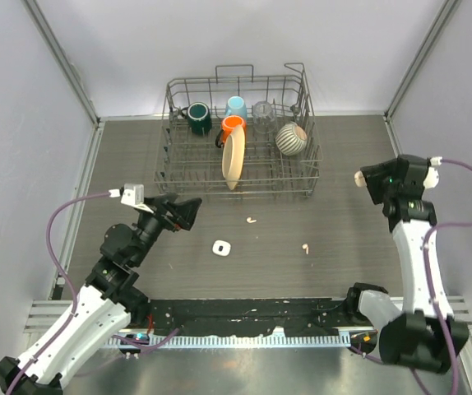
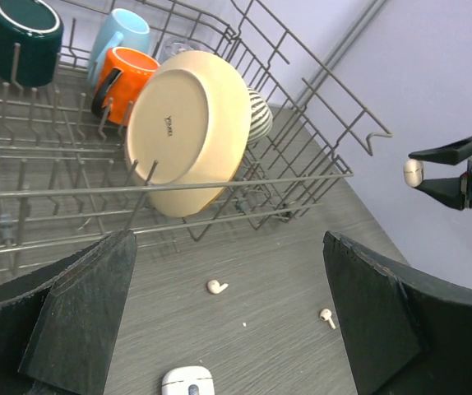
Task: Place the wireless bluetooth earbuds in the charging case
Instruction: Pick up the charging case at the center of the board.
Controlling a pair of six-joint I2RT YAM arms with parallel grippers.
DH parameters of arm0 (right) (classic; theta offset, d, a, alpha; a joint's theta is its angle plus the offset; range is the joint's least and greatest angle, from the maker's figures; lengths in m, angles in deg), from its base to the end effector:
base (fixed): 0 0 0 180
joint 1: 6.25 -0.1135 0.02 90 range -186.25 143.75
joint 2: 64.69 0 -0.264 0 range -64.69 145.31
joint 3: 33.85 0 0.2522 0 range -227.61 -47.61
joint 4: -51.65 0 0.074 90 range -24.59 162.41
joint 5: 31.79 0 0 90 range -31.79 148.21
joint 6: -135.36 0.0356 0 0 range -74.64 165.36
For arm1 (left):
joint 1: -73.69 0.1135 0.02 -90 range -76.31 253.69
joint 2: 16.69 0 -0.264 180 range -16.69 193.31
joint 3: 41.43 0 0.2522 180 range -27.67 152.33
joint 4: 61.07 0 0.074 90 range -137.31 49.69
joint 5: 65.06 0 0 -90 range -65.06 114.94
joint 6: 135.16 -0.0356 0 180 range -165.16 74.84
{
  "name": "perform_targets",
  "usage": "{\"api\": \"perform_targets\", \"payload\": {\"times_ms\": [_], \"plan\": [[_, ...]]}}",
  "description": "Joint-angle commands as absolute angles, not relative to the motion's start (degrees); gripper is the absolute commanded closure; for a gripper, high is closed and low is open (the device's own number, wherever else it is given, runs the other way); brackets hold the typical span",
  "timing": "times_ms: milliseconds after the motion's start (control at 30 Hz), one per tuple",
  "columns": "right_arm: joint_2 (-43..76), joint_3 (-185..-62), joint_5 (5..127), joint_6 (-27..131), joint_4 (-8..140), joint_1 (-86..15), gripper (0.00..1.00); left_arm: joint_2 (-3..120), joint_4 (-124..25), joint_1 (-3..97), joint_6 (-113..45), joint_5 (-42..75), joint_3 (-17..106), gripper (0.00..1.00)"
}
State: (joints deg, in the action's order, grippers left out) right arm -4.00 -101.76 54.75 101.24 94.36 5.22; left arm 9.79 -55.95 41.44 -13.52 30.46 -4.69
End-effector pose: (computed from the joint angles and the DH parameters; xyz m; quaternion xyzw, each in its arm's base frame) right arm 0.2251 -0.0479 0.3118 0.5042 0.7318 0.1481 0.4339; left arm 0.1210 -0.0723 0.2859 -0.0320 0.6741 -0.3625 0.6428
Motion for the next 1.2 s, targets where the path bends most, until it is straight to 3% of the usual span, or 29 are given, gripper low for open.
{"api": "perform_targets", "payload": {"times_ms": [0, 67, 167, 333, 600, 833, 1167], "plan": [[-17.4, -96.1, 60.8, 107.2, 93.5, 5.0, 0.99, 11.2, -62.5, 41.7, -11.9, 27.8, -3.5, 0.00], [-23.2, -96.6, 63.0, 108.3, 93.1, 5.0, 0.99, 12.4, -63.4, 41.7, -12.1, 27.8, -2.5, 0.00], [-25.5, -104.1, 66.1, 107.0, 98.4, 4.9, 0.99, 14.1, -63.7, 41.7, -11.9, 26.3, 0.5, 0.00], [-27.2, -106.4, 72.2, 108.5, 97.8, 5.0, 0.99, 18.5, -66.2, 41.7, -10.4, 25.2, 3.9, 0.00], [-28.7, -104.5, 79.0, 106.9, 95.4, 3.9, 0.99, 17.9, -66.3, 41.7, -6.0, 24.4, 0.4, 0.00], [-31.7, -101.1, 80.1, 107.5, 95.5, 2.7, 0.99, 12.8, -45.3, 41.7, -3.9, 36.4, 4.5, 0.00], [-29.6, -97.4, 81.2, 107.9, 91.9, 1.3, 0.99, 10.4, -54.6, 41.7, -4.1, 30.9, 0.4, 0.00]]}}
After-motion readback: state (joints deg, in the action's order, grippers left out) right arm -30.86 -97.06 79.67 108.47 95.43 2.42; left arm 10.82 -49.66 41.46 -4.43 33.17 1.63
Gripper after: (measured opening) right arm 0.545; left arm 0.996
